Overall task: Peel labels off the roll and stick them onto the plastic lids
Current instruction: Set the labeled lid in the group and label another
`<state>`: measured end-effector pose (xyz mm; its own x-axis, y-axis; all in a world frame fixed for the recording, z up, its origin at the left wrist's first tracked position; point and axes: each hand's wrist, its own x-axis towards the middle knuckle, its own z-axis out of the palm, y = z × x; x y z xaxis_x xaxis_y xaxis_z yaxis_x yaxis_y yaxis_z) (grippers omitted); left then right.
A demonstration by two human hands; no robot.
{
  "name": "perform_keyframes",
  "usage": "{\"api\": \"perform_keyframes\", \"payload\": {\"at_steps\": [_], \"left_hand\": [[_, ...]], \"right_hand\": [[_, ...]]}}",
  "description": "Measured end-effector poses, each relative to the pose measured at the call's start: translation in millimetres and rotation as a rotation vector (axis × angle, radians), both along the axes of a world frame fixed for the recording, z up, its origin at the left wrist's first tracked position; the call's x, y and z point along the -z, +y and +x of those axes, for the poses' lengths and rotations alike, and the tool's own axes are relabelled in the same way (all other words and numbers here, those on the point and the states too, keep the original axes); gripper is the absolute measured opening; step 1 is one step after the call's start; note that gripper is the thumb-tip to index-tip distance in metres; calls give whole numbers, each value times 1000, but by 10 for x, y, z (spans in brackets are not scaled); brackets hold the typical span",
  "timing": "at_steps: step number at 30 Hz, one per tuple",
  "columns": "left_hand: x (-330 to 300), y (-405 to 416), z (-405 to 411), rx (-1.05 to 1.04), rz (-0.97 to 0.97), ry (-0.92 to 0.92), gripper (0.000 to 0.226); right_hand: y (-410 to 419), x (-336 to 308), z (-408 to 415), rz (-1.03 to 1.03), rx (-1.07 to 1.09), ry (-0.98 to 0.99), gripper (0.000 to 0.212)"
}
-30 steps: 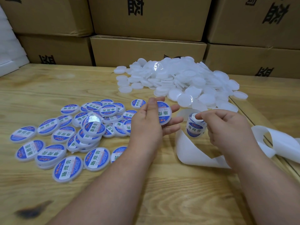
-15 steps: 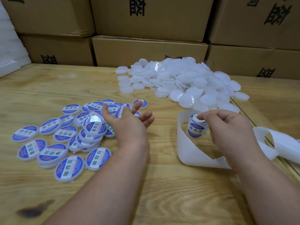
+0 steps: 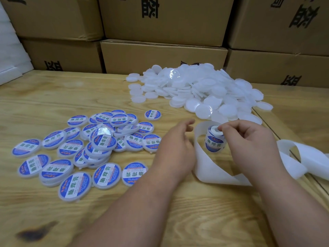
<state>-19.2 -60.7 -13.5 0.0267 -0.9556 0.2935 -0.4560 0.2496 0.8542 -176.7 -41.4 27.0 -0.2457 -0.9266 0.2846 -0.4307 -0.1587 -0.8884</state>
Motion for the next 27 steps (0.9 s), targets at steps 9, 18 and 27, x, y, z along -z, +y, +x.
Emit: {"api": "perform_keyframes", "payload": {"at_steps": [9,18,27], "left_hand": [[62,-602,-95,-60,-9,-143,71],[55,-1281,-229,-125,-42,-478,63],[74,-1625,-305,-231,5,-742,67]], "right_hand": [[-15,3,-18,-26,33,-75,24],[-18,-10,-11,-52,32,-93,23],[-50,23,-51,-66,51,-58,29]]}}
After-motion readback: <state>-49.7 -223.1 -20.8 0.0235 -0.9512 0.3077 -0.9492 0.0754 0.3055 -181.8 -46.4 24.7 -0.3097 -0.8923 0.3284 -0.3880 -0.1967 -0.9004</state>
